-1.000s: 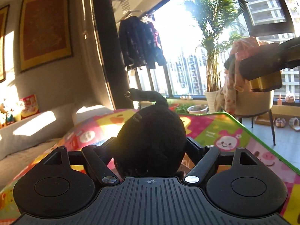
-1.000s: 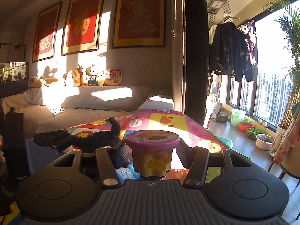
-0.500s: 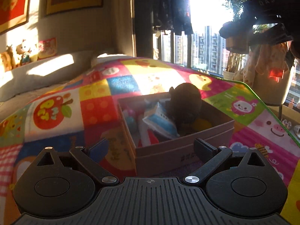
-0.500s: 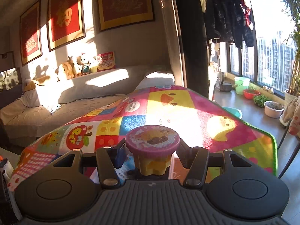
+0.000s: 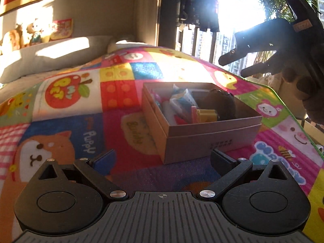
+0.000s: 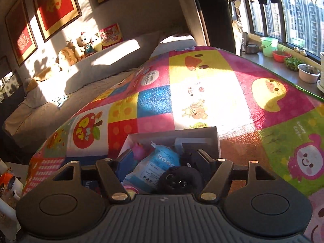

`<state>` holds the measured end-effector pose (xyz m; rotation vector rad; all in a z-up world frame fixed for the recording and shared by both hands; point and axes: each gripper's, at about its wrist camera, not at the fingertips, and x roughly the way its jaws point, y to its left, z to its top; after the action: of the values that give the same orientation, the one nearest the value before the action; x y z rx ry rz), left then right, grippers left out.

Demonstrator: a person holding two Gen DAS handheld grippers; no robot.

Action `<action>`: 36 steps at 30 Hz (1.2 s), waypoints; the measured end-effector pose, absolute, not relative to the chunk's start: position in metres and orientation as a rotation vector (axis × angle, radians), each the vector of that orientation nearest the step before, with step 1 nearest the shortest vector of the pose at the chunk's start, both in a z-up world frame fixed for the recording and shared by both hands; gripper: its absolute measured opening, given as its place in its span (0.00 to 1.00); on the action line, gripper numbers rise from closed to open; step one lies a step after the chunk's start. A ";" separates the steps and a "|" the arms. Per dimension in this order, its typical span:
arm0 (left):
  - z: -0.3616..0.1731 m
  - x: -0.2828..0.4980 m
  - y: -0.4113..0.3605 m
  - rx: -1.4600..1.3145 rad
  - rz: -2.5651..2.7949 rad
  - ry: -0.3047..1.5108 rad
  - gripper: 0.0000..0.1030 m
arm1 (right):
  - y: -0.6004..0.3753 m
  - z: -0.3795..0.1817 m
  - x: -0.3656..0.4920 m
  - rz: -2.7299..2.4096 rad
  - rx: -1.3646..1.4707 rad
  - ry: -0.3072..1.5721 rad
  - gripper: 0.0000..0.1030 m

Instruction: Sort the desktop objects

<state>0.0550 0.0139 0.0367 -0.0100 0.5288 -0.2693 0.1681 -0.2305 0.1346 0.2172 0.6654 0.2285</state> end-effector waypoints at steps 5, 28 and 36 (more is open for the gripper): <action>0.033 0.050 0.005 -0.001 -0.293 0.538 0.99 | -0.236 0.117 0.152 0.171 0.135 0.675 0.63; 0.005 0.012 -0.026 0.034 -0.108 0.637 1.00 | -0.228 0.014 0.011 0.045 0.032 0.757 1.00; -0.001 0.033 -0.026 0.020 -0.041 0.689 1.00 | -0.224 0.008 0.033 0.039 -0.018 0.762 1.00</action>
<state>0.0333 -0.0263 -0.0012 0.0205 0.6892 -0.0412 0.0327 -0.2236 0.0080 -0.0178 0.7623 0.0387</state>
